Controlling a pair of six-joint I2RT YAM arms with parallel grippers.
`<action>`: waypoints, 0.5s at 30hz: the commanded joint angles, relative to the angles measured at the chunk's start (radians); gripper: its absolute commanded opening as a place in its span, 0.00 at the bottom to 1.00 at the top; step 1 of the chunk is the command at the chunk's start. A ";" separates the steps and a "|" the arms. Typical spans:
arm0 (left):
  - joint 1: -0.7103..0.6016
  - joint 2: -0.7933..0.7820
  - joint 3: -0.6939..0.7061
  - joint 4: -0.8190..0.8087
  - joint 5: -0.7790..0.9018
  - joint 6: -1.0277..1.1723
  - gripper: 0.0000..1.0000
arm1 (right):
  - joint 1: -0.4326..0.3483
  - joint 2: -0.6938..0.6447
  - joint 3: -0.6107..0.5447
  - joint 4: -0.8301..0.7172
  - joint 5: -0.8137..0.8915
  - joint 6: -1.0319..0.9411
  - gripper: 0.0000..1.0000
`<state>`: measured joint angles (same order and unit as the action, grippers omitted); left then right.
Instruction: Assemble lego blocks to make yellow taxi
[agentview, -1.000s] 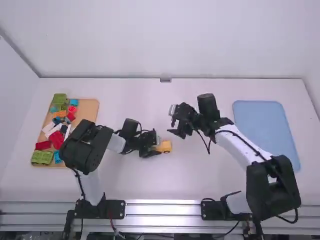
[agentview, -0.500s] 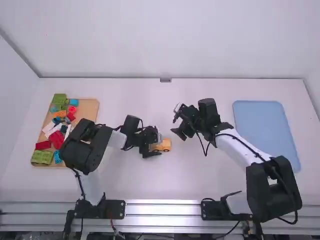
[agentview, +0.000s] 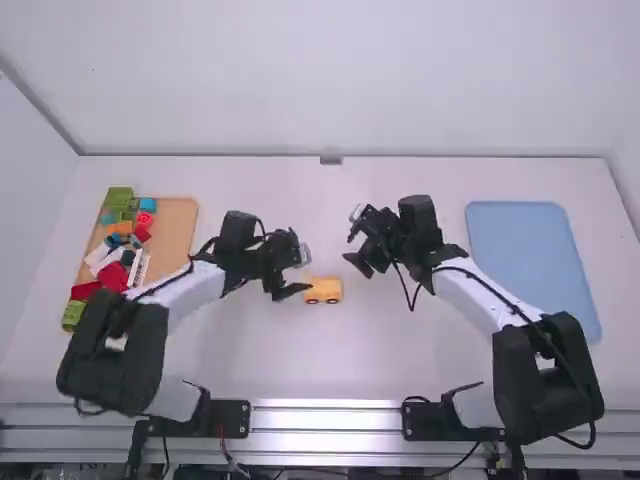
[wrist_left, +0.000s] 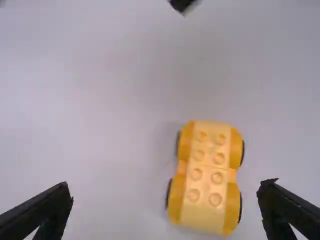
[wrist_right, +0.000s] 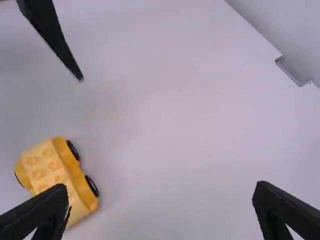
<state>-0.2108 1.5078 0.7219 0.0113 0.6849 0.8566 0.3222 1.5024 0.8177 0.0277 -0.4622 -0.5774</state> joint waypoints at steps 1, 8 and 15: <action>0.011 -0.121 0.010 -0.046 -0.150 -0.128 0.99 | -0.010 -0.005 -0.006 0.011 -0.001 0.006 0.98; 0.014 -0.354 0.010 -0.095 -0.469 -0.177 0.99 | -0.002 -0.005 -0.006 0.034 0.000 0.006 0.98; 0.014 -0.460 0.010 0.057 -0.827 -0.331 0.99 | -0.002 -0.005 -0.006 0.057 -0.007 0.025 0.98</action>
<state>-0.2001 1.0569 0.7216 0.0677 0.0368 0.6136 0.3187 1.5024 0.8177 0.0807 -0.4644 -0.5694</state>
